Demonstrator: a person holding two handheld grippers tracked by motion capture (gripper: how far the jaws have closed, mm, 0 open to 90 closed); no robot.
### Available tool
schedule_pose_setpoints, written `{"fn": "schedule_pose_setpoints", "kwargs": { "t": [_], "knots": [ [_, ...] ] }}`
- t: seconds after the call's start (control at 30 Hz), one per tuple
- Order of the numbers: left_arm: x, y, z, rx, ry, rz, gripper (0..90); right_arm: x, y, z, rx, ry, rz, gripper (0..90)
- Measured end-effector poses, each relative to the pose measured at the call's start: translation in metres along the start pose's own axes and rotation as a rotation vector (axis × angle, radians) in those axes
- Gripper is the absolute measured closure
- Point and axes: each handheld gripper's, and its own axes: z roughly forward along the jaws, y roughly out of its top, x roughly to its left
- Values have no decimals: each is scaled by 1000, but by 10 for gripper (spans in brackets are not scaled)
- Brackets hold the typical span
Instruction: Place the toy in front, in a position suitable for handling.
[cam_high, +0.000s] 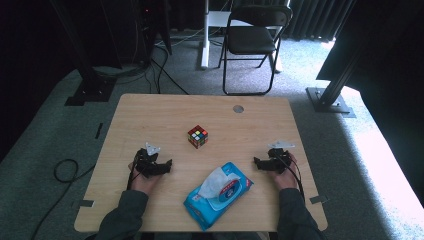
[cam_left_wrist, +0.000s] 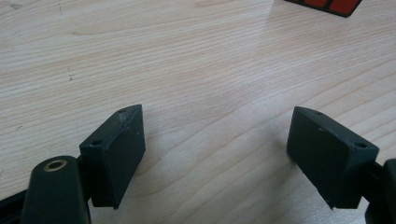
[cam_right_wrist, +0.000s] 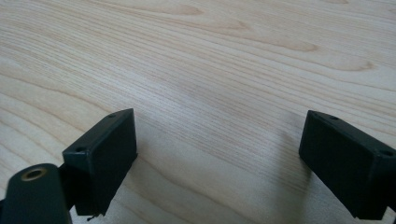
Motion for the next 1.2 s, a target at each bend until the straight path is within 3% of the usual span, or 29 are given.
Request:
{"fn": "schedule_pose_setpoints", "kwargs": {
  "t": [0.33,0.67,0.83,1.0,1.2],
  "knots": [
    [-2,-1,-1,-2,29,-30,205,0,0,0,0,1,-1,111],
    [0,2,-2,19,15,-20,244,0,1,1,0,10,-8,114],
    [2,1,-1,6,11,-13,245,0,1,1,-1,9,-8,114],
    [3,5,-2,34,3,-10,266,0,1,1,-1,9,-8,114],
    [8,10,-7,32,-12,-34,302,0,1,1,-1,10,-8,114]
  ]
}}
